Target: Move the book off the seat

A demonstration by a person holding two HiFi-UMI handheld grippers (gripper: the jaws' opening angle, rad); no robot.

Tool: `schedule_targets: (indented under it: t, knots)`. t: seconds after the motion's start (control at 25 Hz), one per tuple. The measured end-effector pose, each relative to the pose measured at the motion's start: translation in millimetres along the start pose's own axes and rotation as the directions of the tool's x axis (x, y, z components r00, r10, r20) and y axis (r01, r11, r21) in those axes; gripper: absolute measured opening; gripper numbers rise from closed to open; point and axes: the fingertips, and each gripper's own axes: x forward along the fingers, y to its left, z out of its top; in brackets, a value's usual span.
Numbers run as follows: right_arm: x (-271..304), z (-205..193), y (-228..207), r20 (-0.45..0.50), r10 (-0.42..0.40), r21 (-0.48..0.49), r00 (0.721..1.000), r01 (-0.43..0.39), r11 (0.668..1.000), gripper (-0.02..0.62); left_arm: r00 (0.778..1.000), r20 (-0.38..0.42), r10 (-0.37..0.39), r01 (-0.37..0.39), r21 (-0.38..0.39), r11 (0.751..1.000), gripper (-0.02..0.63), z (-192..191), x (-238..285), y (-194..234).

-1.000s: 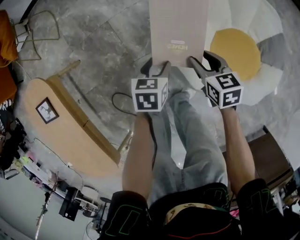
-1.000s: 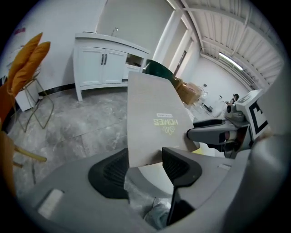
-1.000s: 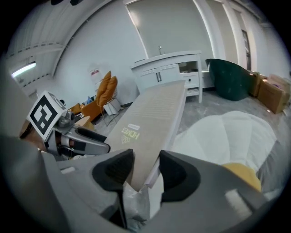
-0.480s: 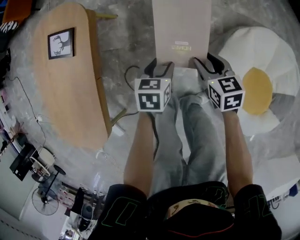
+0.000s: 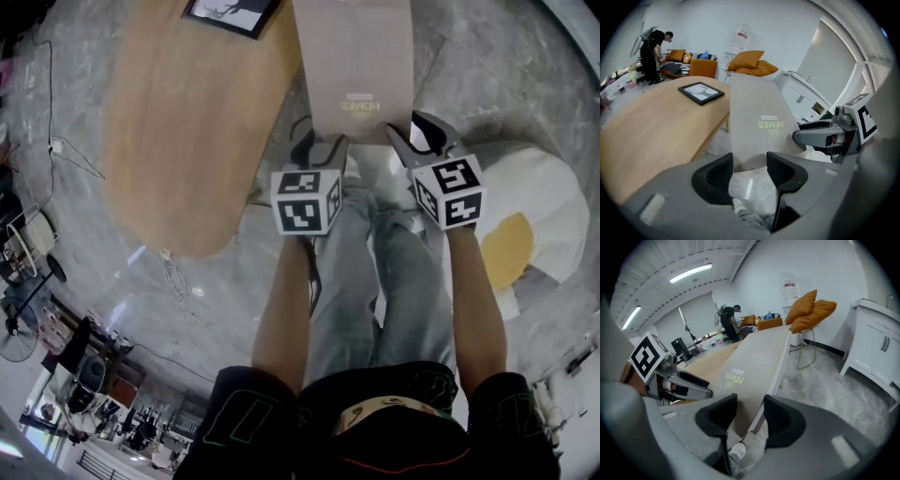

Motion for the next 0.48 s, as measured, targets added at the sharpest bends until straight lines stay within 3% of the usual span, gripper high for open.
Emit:
schedule_targets:
  t: [0.16,0.48]
  knots:
    - [43,32,50,-0.041,0.103,-0.098,0.994,-0.106,0.989,0.183,0.995,0.048,0.093,-0.086,-0.118,0.989,0.239,-5,-30,59]
    - [133,77,163,-0.139,0.281,-0.276,0.950,-0.310,0.910,0.183,0.954,0.100,0.282,-0.236,-0.331,0.914,0.239,-33,-90,179]
